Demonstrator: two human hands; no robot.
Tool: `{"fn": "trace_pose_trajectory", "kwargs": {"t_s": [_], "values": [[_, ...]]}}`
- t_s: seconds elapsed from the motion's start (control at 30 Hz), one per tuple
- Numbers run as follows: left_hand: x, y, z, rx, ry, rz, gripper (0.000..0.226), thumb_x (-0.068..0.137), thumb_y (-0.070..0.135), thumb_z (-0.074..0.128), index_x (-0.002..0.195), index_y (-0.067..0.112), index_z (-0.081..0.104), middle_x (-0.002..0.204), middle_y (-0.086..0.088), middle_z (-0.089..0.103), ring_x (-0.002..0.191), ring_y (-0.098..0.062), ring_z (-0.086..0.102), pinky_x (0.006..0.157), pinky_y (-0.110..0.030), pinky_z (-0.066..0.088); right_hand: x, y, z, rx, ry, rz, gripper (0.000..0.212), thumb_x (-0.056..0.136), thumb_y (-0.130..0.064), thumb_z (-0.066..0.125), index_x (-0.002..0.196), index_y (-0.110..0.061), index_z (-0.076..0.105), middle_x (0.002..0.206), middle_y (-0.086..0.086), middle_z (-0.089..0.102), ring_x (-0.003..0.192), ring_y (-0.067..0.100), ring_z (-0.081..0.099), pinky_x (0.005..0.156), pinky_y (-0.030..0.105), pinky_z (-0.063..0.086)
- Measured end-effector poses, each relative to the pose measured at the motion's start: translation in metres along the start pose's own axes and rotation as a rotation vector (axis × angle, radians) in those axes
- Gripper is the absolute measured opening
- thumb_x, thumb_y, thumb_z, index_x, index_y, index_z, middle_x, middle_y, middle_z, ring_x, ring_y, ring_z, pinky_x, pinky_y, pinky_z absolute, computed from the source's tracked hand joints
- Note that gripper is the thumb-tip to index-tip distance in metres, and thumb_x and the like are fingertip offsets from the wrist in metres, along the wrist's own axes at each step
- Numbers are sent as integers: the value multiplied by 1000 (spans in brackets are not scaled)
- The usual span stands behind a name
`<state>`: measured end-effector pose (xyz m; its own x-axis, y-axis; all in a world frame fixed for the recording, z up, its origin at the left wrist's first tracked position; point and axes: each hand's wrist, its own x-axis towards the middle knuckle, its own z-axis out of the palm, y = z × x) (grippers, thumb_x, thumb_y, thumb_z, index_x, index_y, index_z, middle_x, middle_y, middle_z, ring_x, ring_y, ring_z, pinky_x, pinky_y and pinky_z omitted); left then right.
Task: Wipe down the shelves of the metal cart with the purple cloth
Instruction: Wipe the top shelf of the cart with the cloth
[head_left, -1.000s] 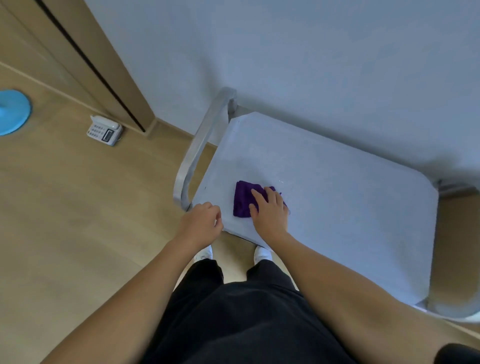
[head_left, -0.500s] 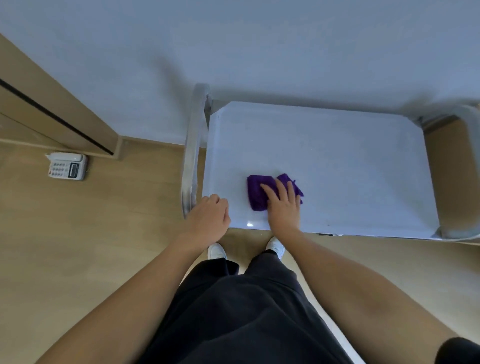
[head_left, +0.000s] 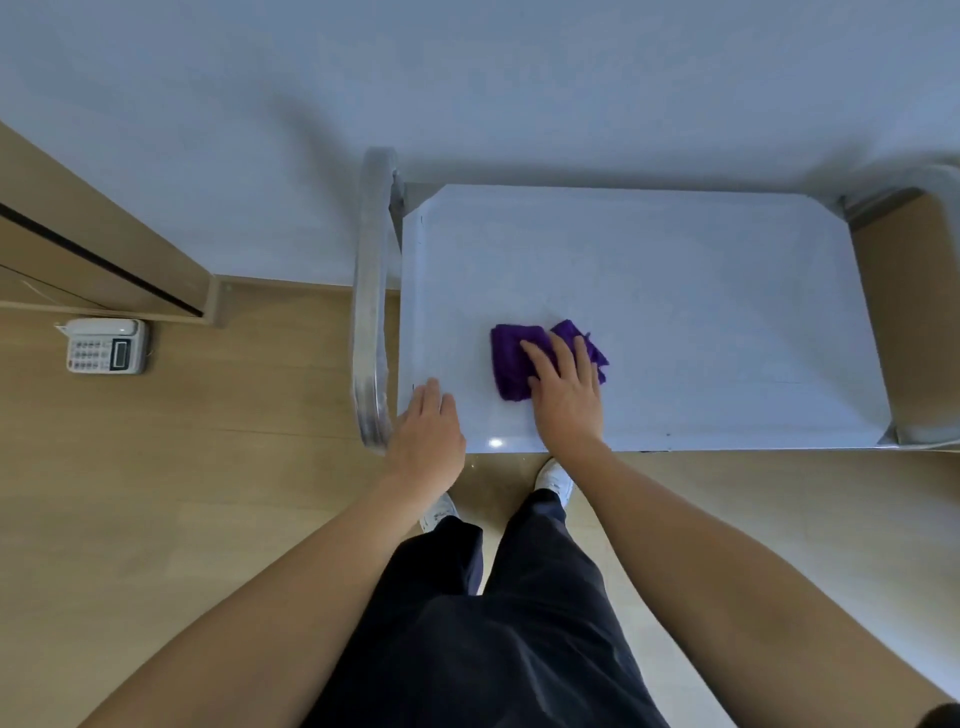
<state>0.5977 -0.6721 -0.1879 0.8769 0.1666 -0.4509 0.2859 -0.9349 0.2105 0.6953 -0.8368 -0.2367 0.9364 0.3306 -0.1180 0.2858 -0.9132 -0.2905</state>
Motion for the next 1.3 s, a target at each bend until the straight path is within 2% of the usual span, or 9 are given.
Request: {"fn": "trace_pose_trajectory", "kwargs": {"t_s": [0.1, 0.23, 0.47, 0.73, 0.8, 0.9, 1.03, 1.2, 1.3], "values": [[-2, -2, 20, 38, -18, 6, 62, 98, 8, 42, 152, 1, 11, 161, -19, -4, 150, -34, 1, 119, -39, 23, -17, -28, 9, 6, 50, 105, 53, 94, -16, 54, 142, -32, 39, 154, 4, 32, 145, 38, 18, 115, 56, 24], [-2, -13, 29, -57, 19, 46, 60, 98, 5, 44, 152, 5, 18, 163, -13, -3, 150, -30, -2, 118, -39, 27, -43, -68, 30, 41, 13, -40, 59, 89, -12, 60, 140, -33, 40, 153, 3, 35, 146, 37, 16, 117, 54, 20], [3, -23, 43, -15, 1, 23, 62, 102, 11, 44, 154, 9, 10, 162, -7, -15, 150, -24, -5, 108, -46, 42, 69, -72, 14, 68, -86, -89, 46, 101, -20, 42, 144, -34, 35, 159, 2, 21, 148, 34, 2, 121, 50, 6], [-2, -20, 35, -63, 18, 46, 57, 104, 17, 36, 154, 9, 10, 163, -5, -12, 150, -22, -7, 112, -43, 38, -24, -51, 5, 26, -43, -66, 62, 85, -5, 61, 138, -32, 43, 151, 3, 37, 147, 32, 16, 118, 51, 19], [-5, -16, 27, -189, 44, 10, 62, 102, 17, 42, 154, 11, 9, 164, -3, -8, 151, -20, -1, 112, -40, 37, -62, -40, 8, -2, -15, -34, 65, 83, -6, 66, 138, -32, 43, 150, 3, 40, 146, 33, 19, 117, 53, 23], [-9, -9, 14, -423, 107, -87, 72, 98, 16, 48, 155, 11, 5, 164, -4, -3, 145, -22, 28, 105, -34, 45, -82, -52, 13, 23, -16, 6, 58, 85, -13, 64, 137, -30, 48, 148, 5, 42, 145, 38, 20, 116, 56, 23], [-11, -9, 10, -506, 123, -149, 73, 96, 11, 41, 154, 8, -2, 163, -7, -6, 140, -25, 37, 100, -34, 49, -60, -86, 25, 84, -43, -180, 53, 83, -26, 68, 134, -31, 53, 146, 6, 46, 144, 39, 23, 115, 56, 25], [-8, -12, 15, -372, 87, -147, 75, 99, 15, 44, 154, 8, -6, 162, -5, -15, 135, -26, 43, 94, -35, 52, 0, -65, 20, 26, -64, -228, 58, 86, -20, 66, 138, -35, 46, 150, 4, 40, 146, 33, 19, 118, 50, 21], [-4, -8, 21, -140, 52, -70, 68, 100, 22, 42, 155, 7, 4, 162, -13, -13, 149, -27, 17, 115, -36, 33, 14, -52, 13, 43, -18, -23, 50, 94, -16, 56, 138, -38, 45, 151, 2, 38, 147, 32, 17, 117, 49, 22]]}}
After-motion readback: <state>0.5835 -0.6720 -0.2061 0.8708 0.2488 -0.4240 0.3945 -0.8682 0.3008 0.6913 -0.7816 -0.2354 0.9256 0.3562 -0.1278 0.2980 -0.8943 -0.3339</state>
